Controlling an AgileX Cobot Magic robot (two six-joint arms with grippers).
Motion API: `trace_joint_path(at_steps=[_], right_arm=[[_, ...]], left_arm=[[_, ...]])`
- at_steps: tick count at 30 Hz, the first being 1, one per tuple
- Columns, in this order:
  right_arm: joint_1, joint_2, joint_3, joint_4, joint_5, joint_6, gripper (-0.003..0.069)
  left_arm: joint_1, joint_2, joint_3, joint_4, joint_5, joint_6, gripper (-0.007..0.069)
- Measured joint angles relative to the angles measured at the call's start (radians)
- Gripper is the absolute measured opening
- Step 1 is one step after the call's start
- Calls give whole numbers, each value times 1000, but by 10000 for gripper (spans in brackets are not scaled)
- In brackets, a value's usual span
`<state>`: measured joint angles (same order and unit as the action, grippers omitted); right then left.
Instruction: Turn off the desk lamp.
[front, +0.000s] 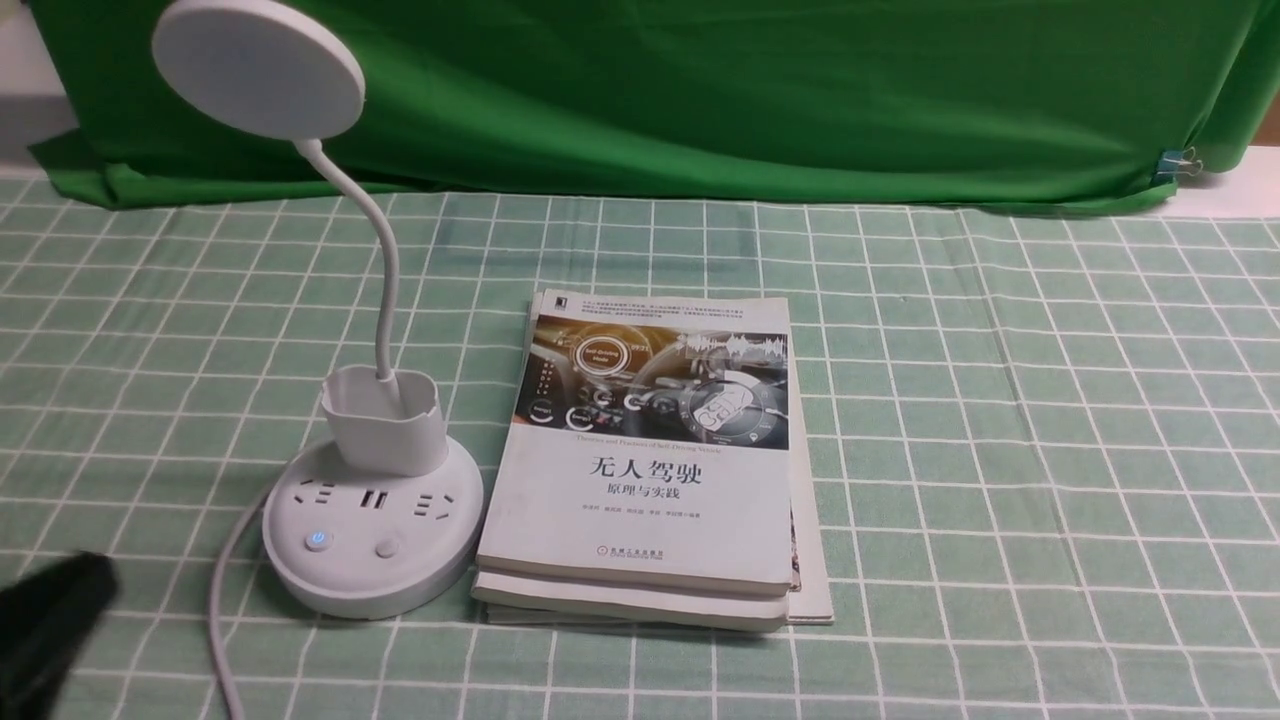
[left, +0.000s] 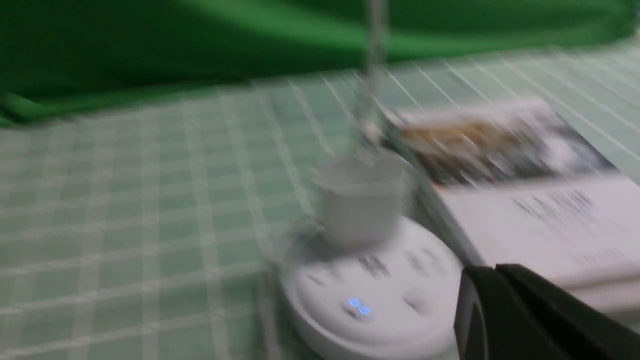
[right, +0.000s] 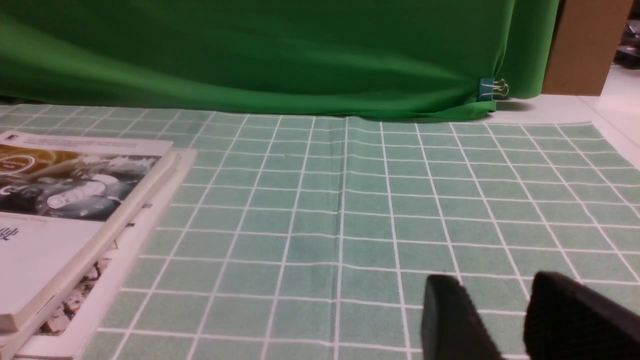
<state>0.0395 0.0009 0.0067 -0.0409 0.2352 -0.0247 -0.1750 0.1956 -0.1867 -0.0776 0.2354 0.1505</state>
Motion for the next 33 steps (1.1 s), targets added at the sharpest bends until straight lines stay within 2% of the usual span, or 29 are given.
trace_joint_path(at_steps=[2, 7, 16, 33], right_arm=[[0, 0, 0, 0, 0, 0, 242], [0, 0, 0, 0, 0, 0, 242], [0, 0, 0, 0, 0, 0, 242], [0, 0, 0, 0, 0, 0, 242]], left_arm=[[89, -54, 43, -11, -38, 0, 0], [212, -169, 156, -39, -49, -29, 0], [216, -197, 192, -57, 53, -96, 0], [203, -197, 192, -62, 63, -100, 0]])
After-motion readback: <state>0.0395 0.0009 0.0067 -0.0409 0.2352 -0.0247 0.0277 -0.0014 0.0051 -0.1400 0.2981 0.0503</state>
